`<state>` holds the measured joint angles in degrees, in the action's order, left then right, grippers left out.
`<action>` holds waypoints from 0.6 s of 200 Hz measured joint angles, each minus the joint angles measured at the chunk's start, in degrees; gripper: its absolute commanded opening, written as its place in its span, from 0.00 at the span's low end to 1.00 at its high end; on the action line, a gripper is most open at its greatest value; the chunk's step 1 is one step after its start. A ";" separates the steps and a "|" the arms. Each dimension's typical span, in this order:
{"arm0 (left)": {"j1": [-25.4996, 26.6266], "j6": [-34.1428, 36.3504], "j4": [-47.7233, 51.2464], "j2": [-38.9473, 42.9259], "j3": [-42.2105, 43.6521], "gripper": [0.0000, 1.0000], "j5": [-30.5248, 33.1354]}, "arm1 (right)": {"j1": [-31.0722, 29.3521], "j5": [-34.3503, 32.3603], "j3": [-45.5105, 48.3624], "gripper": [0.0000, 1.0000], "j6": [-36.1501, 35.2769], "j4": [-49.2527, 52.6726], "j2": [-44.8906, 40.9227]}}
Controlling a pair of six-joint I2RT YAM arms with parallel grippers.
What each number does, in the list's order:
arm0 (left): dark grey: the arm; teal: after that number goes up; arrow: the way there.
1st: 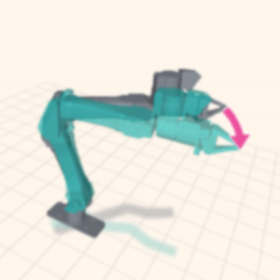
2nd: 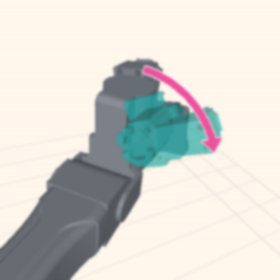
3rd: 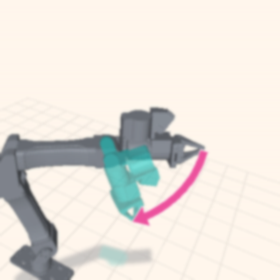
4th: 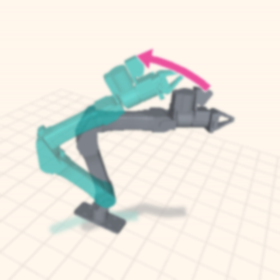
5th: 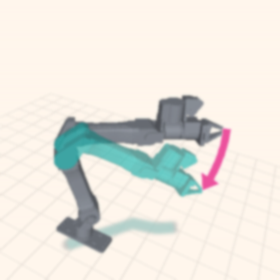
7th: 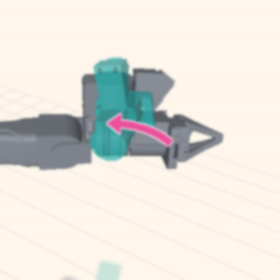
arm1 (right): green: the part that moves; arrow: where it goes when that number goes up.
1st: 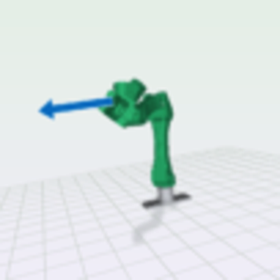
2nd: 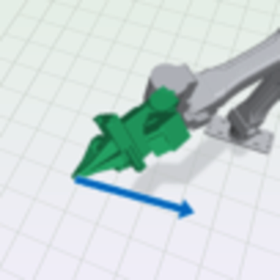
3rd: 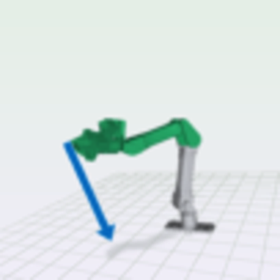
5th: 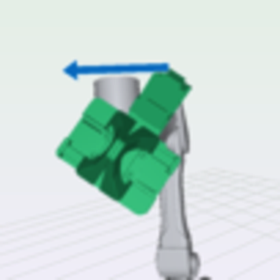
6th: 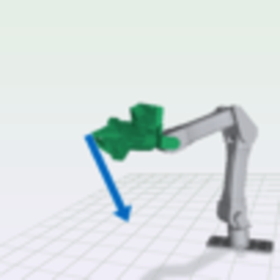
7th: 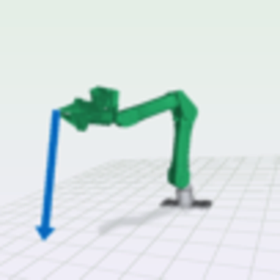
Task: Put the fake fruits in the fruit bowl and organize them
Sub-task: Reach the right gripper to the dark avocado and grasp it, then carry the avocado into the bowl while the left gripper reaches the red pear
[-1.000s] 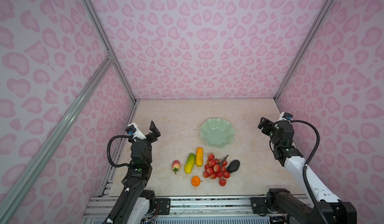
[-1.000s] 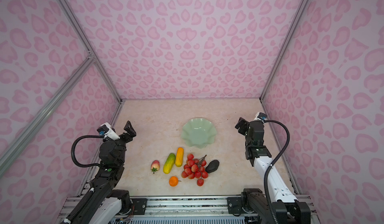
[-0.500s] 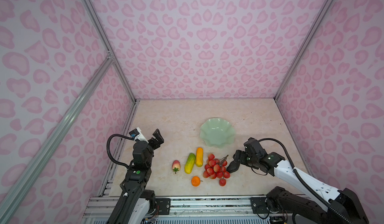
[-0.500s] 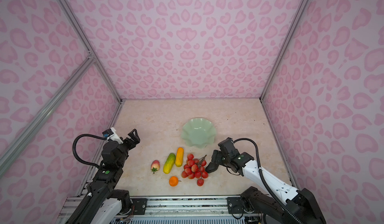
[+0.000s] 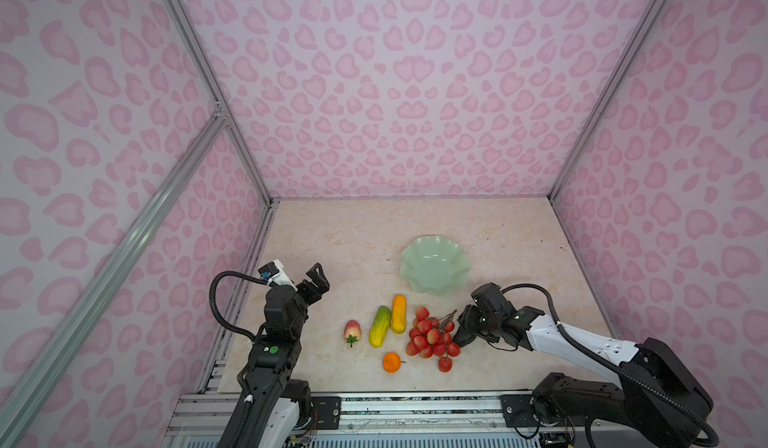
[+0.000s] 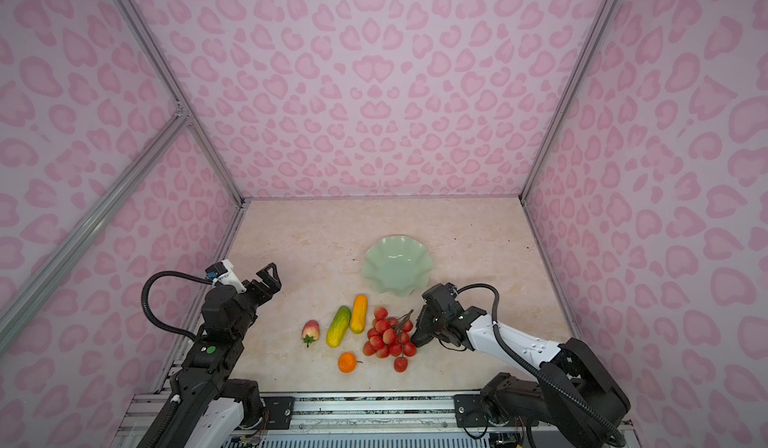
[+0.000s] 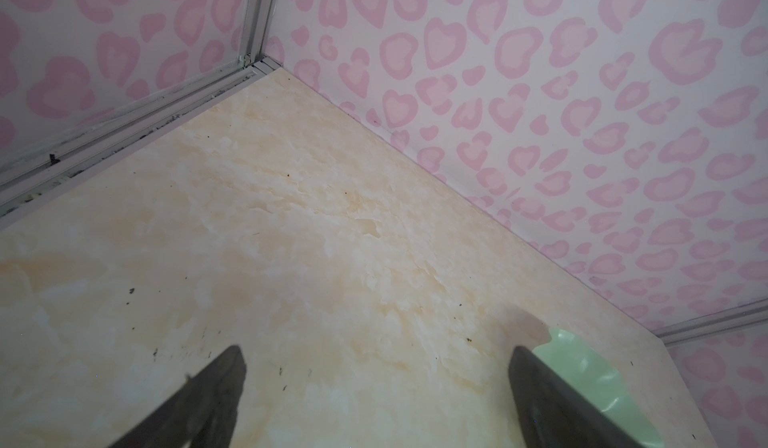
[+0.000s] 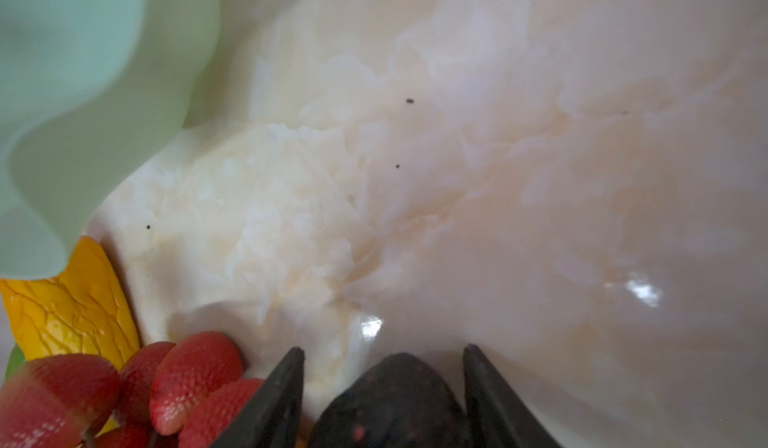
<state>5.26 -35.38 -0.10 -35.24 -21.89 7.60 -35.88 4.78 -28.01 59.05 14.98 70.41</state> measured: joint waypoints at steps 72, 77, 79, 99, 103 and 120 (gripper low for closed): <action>0.59 -0.13 10.64 -2.75 -0.74 0.82 -12.50 | 2.51 -16.09 -9.70 0.38 -10.14 6.10 -14.27; 0.83 -0.22 11.32 -2.89 -0.79 0.82 -13.51 | 2.91 -16.74 -10.62 0.39 -11.32 5.84 -14.14; 0.98 -0.28 11.58 -2.97 -0.79 0.82 -13.84 | 3.19 -17.11 -11.39 0.39 -12.41 5.84 -13.86; 2.95 -0.70 13.94 -2.91 -0.35 0.82 -16.65 | 4.68 -18.56 -17.42 0.39 -19.19 4.44 -8.72; 3.52 -0.94 14.19 -2.67 0.07 0.81 -16.85 | 4.90 -17.88 -19.17 0.39 -20.74 3.85 -6.78; 5.18 -2.01 15.50 -1.49 1.99 0.81 -17.84 | 5.25 -14.43 -26.01 0.39 -25.44 2.36 1.29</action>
<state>10.44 -37.39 15.40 -36.73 -19.90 -10.24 -30.63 -9.65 -54.02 33.61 17.34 71.70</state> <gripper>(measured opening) 0.813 0.407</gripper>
